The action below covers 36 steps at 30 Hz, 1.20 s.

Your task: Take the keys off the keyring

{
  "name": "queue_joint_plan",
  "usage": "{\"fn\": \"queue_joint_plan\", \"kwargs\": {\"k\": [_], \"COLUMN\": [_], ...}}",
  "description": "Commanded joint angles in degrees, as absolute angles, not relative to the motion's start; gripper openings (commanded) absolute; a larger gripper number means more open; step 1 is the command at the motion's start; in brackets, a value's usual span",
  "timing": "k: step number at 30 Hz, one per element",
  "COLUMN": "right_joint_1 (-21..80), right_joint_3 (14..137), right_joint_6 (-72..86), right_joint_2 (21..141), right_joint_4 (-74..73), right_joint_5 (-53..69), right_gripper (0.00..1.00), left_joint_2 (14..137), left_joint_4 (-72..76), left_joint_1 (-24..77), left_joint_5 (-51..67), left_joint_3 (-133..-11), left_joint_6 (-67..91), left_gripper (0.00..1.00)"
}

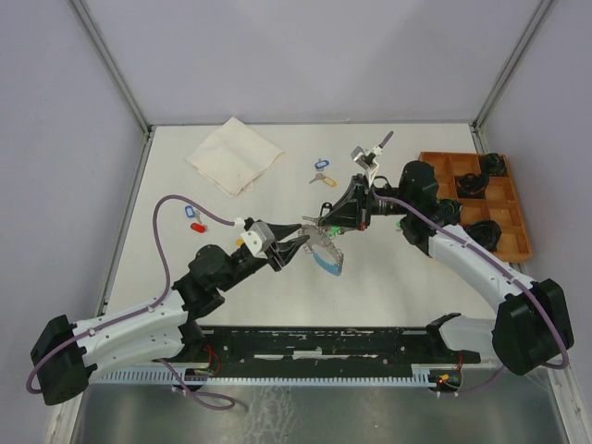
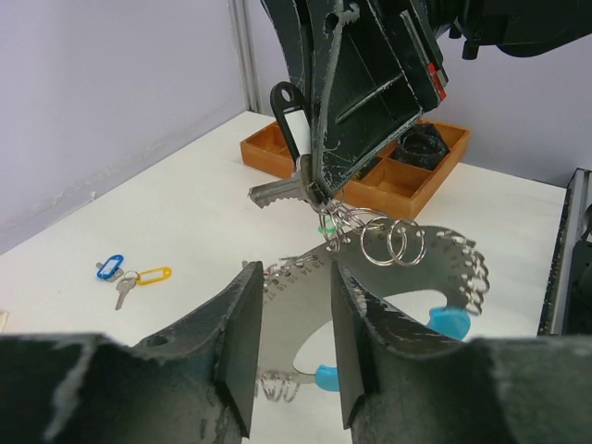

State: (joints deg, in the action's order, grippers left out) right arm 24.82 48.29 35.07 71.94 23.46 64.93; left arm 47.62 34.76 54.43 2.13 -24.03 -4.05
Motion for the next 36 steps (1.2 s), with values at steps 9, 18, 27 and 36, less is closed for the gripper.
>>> {"fn": "queue_joint_plan", "kwargs": {"k": [9,18,27,36], "right_joint_1": [26.09,26.28,26.21,26.3], "right_joint_3": [53.0,53.25,53.28,53.2], "right_joint_6": [28.33,28.24,28.38,29.35], "right_joint_2": [70.16,70.25,70.22,70.26], "right_joint_4": [17.54,16.97,16.88,16.86], "right_joint_5": [65.26,65.08,64.82,63.94], "right_gripper": [0.01,0.01,0.01,0.01], "left_joint_2": [52.1,49.26,49.24,50.6], "left_joint_4": [39.64,40.52,38.25,37.65], "left_joint_1": [54.26,54.25,54.19,54.29], "left_joint_5": [7.27,6.85,5.62,5.62], "left_joint_3": [-28.09,-25.86,-27.08,-27.93], "left_joint_6": [-2.63,1.76,4.53,6.2], "left_gripper": [0.35,0.36,0.36,0.36]}}
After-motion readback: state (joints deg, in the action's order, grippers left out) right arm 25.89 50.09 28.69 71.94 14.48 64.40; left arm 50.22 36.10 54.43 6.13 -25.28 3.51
